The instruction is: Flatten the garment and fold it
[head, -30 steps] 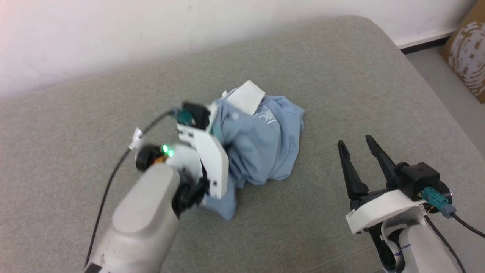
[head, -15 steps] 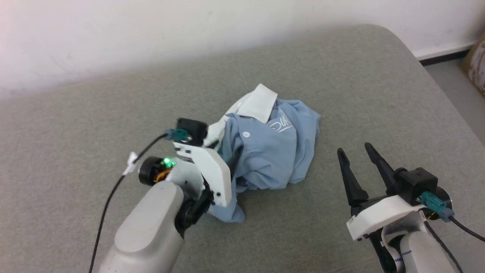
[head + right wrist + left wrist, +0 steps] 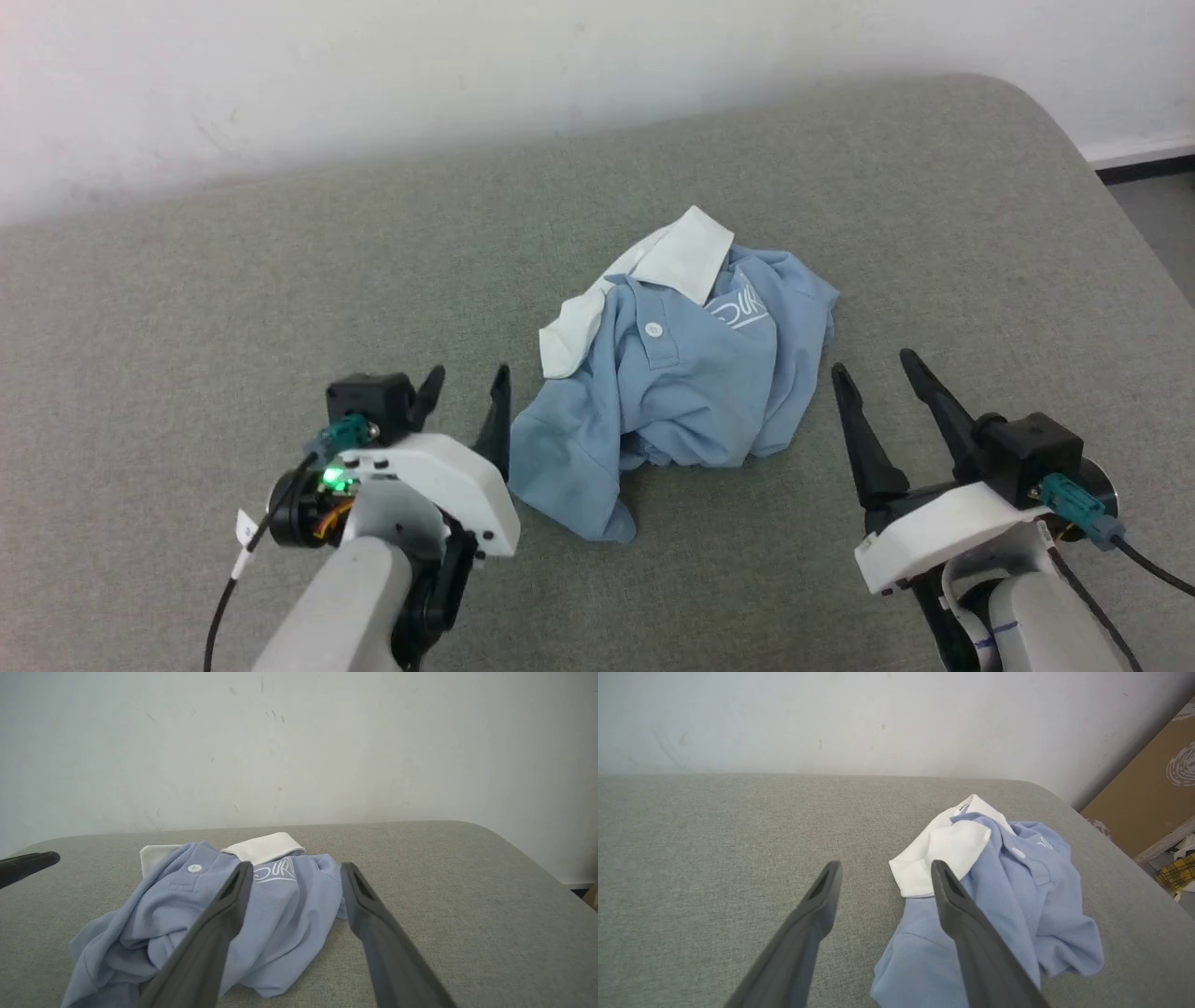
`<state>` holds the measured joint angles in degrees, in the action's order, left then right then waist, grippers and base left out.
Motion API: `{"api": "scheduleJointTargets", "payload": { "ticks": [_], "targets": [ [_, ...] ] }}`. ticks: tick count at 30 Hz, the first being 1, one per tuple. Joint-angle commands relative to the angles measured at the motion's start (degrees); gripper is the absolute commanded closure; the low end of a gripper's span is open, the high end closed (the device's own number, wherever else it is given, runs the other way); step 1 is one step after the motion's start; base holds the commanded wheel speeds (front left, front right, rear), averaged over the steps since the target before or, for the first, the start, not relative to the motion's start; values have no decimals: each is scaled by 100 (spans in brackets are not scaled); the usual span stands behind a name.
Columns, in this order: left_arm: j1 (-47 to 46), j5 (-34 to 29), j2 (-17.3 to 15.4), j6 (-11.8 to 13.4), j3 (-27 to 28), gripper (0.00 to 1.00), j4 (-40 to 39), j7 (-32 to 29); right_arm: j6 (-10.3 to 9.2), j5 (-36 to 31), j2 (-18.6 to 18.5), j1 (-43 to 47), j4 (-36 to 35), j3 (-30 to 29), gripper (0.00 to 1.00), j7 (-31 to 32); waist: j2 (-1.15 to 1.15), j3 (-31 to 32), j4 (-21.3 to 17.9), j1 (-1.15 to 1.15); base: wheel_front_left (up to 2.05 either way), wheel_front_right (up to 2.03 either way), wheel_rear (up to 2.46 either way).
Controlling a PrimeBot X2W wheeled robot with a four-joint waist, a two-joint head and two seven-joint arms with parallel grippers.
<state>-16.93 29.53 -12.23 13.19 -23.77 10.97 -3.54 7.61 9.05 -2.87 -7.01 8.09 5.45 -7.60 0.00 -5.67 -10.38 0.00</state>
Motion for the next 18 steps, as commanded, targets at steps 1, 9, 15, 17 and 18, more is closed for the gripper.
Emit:
{"api": "scheduleJointTargets", "payload": {
  "ticks": [1, 9, 15, 17, 18],
  "targets": [
    [64, -10, -3, 19, -14, 0, 23, -33, -12, -20, 0, 4, -26, 0, 0, -7, 0, -46, -27, 0, 0, 0, 0],
    [63, 105, -20, 181, -236, 0, 702, -1050, -12, 88, 0, -85, 41, 65, 0, -68, 0, -212, -369, 0, 0, 0, 0],
    [95, 325, -121, 229, -422, 0, 847, -2242, -12, 149, 0, -104, 152, 53, 0, -165, 0, -292, -625, 0, 0, 0, 0],
    [149, 456, -136, 131, -457, 40, 719, -2468, -12, 162, 0, -104, 183, 44, 0, -194, 0, -298, -660, 0, 0, 0, 0],
    [165, 472, -162, 96, -467, 81, 636, -2490, -12, 165, 0, -103, 196, 38, 0, -205, 0, -298, -667, 0, 0, 0, 0]
  ]
}}
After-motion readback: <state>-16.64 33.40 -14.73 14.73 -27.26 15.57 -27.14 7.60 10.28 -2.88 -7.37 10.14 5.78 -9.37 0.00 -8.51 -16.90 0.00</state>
